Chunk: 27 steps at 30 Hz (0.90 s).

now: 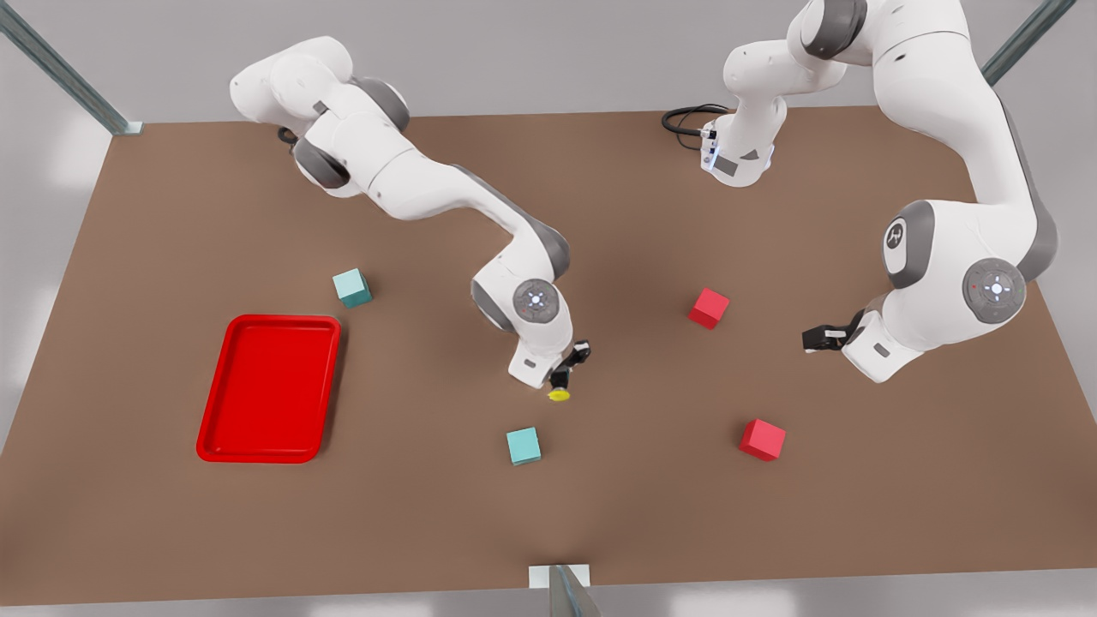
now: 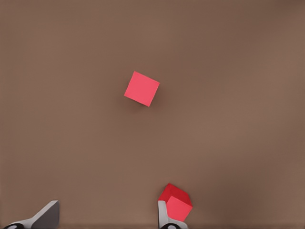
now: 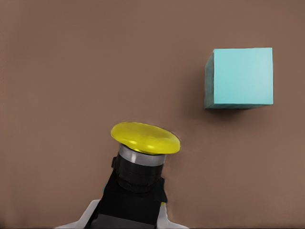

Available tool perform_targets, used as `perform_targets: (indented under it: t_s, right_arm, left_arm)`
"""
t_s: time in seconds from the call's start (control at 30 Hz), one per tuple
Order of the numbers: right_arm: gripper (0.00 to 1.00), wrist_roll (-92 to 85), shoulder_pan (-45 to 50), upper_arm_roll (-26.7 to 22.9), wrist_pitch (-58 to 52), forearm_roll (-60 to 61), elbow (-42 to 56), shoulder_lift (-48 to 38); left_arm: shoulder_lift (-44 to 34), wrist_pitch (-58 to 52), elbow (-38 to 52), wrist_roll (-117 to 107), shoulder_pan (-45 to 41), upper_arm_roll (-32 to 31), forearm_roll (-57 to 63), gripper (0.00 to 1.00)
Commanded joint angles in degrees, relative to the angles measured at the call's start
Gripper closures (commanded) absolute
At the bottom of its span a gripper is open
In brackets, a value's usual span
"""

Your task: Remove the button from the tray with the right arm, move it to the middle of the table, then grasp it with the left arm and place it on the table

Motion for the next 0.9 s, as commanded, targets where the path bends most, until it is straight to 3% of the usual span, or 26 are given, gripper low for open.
perform_targets:
  t_s: [0.0,0.27,0.4,0.43,0.47,0.57,0.63,0.67,0.77,0.83,0.87]
  right_arm:
    - [0.6,33.89,3.13,-0.19,-5.22,3.27,4.94,3.39]
    - [0.59,34.86,6.56,-0.28,11.21,4.77,6.61,10.6]
    - [0.58,34.6,6.64,-0.28,12.36,4.77,7.49,12.44]
    - [0.54,34.51,6.73,-0.72,12.45,4.68,7.4,12.8]
    - [0.0,32.49,7.26,-0.98,12.89,4.77,7.4,12.8]
    - [0.0,31.79,7.08,-0.81,10.34,4.77,7.4,12.09]
    - [0.0,29.51,4.8,0.07,6.47,5.39,6.35,6.21]
    - [0.0,25.99,0.06,2.62,5.85,6.0,-2.33,-0.9]
    - [0.0,6.14,-17.16,3.5,5.42,6.18,-38.55,-29.11]
    - [0.0,-12.13,-34.9,3.5,-8.64,5.21,-40.94,-36.77]
    - [0.0,-19.0,-41.5,3.5,-9.7,3.2,-40.41,-37.91]
  left_arm:
    - [-0.07,0.04,-0.07,-0.03,0.01,-0.05,0.04,0.0]
    - [0.28,0.39,-0.16,-0.03,-0.08,0.04,0.04,0.0]
    - [0.28,0.48,-0.16,-0.03,-0.08,0.04,0.04,0.0]
    - [0.28,0.39,-0.07,-0.03,-0.08,-0.05,0.04,0.0]
    - [0.37,0.48,-0.16,-0.03,-0.08,-0.05,0.04,0.0]
    - [0.1,0.21,-0.16,-0.03,-0.08,0.04,0.04,0.0]
    - [0.1,0.91,0.81,-0.2,-1.57,-0.31,-0.05,0.0]
    - [0.36,1.44,2.38,-0.2,-5.87,-0.22,-0.05,0.0]
    - [0.89,3.2,3.44,-13.12,-15.37,-0.13,-0.05,0.0]
    - [3.96,4.78,6.6,-19.62,-21.43,0.04,2.14,0.0]
    - [5.72,5.04,8.62,-21.47,-24.15,-0.05,2.15,0.0]
